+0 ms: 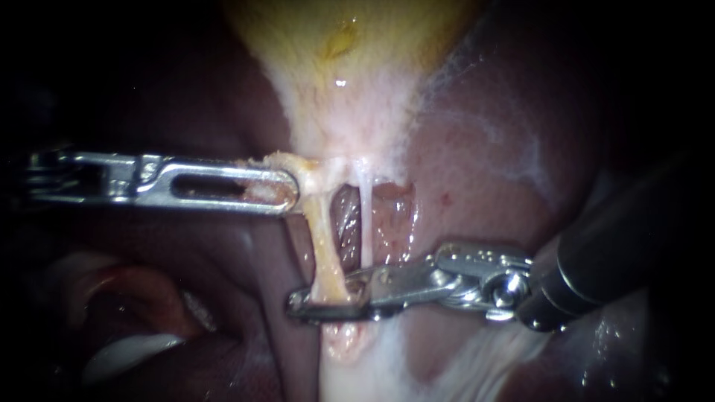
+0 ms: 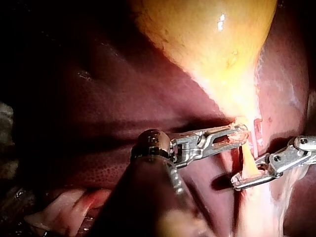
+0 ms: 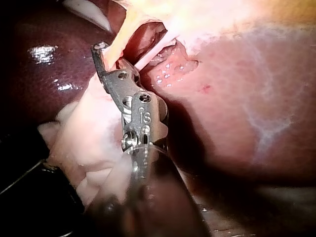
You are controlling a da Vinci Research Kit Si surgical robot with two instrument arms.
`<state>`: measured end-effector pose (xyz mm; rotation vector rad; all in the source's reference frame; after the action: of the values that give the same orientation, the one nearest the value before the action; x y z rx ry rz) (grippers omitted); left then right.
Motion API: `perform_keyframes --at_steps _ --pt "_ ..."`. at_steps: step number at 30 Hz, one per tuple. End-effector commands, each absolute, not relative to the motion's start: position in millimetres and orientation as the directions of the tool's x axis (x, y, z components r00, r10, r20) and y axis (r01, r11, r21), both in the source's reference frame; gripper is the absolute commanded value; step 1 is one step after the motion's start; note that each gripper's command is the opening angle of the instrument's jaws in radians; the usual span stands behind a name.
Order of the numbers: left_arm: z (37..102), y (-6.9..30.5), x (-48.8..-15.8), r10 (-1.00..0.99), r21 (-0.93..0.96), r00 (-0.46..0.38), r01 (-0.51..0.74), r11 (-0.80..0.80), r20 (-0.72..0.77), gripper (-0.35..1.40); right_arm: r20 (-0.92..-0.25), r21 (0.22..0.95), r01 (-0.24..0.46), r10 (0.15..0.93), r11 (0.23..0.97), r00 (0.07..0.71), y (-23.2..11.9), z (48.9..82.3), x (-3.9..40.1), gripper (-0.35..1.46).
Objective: Going back first clip left tube
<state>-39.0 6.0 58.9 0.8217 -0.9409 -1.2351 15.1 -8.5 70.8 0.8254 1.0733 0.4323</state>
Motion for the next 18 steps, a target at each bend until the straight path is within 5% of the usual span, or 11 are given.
perform_keyframes --at_steps 1,6,10,18 --pt "58.9 6.0 -39.0 -0.988 0.906 0.074 0.394 0.155 0.137 -0.35 -0.597 0.77 0.073 0.674 0.634 0.436 -8.6 70.8 15.1 -0.35" --pt "58.9 6.0 -39.0 -0.988 0.906 0.074 0.394 0.155 0.137 -0.35 -0.604 0.767 0.094 0.664 0.635 0.44 -8.6 70.9 15.2 -0.35" --pt "58.9 6.0 -39.0 -0.988 0.906 0.074 0.395 0.155 0.137 -0.35 -0.685 0.692 0.133 0.587 0.709 0.432 -8.3 71.2 15.4 0.3" --pt "58.9 5.9 -39.0 -0.988 0.905 0.072 0.397 0.155 0.138 -0.35 -0.747 0.619 0.119 0.537 0.776 0.392 -7.7 71.9 15.3 0.49"
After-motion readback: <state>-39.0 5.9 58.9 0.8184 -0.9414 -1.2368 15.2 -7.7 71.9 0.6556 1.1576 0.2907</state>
